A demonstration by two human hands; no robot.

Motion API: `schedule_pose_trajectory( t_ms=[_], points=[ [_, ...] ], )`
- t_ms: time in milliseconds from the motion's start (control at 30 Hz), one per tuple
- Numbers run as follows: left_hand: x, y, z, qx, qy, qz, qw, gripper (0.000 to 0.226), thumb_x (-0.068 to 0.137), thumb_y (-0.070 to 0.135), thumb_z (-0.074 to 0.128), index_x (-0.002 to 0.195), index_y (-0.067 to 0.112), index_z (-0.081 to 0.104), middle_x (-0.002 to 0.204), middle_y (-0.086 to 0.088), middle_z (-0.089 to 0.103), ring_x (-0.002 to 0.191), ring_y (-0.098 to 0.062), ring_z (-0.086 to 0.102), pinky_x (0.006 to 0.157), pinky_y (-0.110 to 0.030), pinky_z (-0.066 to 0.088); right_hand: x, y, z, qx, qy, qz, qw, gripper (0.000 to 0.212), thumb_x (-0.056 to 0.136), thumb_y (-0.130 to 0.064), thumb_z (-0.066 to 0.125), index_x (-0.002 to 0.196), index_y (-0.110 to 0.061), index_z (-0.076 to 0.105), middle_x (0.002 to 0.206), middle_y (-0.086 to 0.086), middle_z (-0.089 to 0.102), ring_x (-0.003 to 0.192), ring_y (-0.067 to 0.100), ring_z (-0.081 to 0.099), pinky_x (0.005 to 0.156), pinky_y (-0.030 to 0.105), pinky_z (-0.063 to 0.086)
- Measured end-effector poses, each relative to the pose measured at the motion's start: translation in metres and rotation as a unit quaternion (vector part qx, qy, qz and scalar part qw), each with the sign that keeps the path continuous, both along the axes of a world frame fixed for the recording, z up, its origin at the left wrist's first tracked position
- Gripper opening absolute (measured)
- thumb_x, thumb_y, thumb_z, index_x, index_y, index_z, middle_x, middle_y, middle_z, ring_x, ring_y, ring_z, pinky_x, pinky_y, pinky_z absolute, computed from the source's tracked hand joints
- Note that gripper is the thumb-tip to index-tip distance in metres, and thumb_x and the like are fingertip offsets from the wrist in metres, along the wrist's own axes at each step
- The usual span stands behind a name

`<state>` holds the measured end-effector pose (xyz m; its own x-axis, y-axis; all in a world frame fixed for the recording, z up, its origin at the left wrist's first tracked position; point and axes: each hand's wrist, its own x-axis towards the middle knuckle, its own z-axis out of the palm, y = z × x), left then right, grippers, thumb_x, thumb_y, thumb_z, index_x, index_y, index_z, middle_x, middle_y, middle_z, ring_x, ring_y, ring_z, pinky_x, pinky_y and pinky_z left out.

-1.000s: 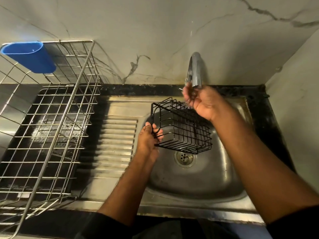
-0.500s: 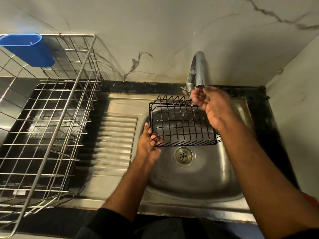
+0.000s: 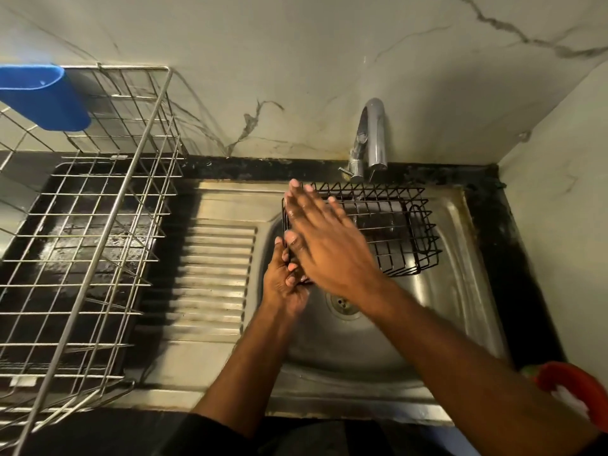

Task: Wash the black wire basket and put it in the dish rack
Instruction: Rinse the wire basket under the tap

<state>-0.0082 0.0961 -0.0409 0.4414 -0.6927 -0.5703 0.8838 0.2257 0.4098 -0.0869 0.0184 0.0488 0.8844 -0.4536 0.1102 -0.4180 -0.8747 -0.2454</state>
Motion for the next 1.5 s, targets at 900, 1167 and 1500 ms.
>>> schedule_pose_trajectory(
  t_ms=[900, 1167, 1500],
  points=[
    [0.007, 0.018, 0.028, 0.025, 0.006, 0.077, 0.997, 0.057, 0.107, 0.045, 0.041, 0.055, 0.022, 0.044, 0.037, 0.006, 0.036, 0.024, -0.004, 0.029, 0.033, -0.017, 0.029, 0.028, -0.024, -0.001, 0.129, 0.004, 0.005, 0.992, 0.062, 0.107, -0.045, 0.016, 0.156, -0.02, -0.012, 0.164, 0.004, -0.014, 0.151, 0.022, -0.012, 0.124, 0.046, -0.003],
    [0.014, 0.028, 0.029, 0.016, 0.001, 0.085, 0.996, 0.063, 0.107, 0.046, 0.038, 0.049, 0.022, 0.045, 0.038, 0.007, 0.034, 0.023, -0.004, 0.026, 0.035, -0.018, 0.023, -0.035, -0.086, -0.036, 0.217, 0.038, -0.129, 0.967, 0.06, 0.105, -0.049, 0.016, 0.158, -0.025, 0.003, 0.165, -0.001, -0.009, 0.151, 0.021, -0.008, 0.123, 0.052, 0.003],
    [-0.011, 0.006, 0.035, 0.007, -0.016, 0.029, 0.999, 0.065, 0.107, 0.047, 0.037, 0.047, 0.022, 0.047, 0.036, 0.007, 0.037, 0.021, -0.004, 0.029, 0.03, -0.017, 0.023, 0.007, -0.017, 0.009, 0.133, -0.04, 0.04, 0.99, 0.061, 0.106, -0.045, 0.019, 0.158, -0.022, -0.004, 0.166, 0.0, -0.012, 0.152, 0.018, -0.012, 0.124, 0.042, -0.004]
  ],
)
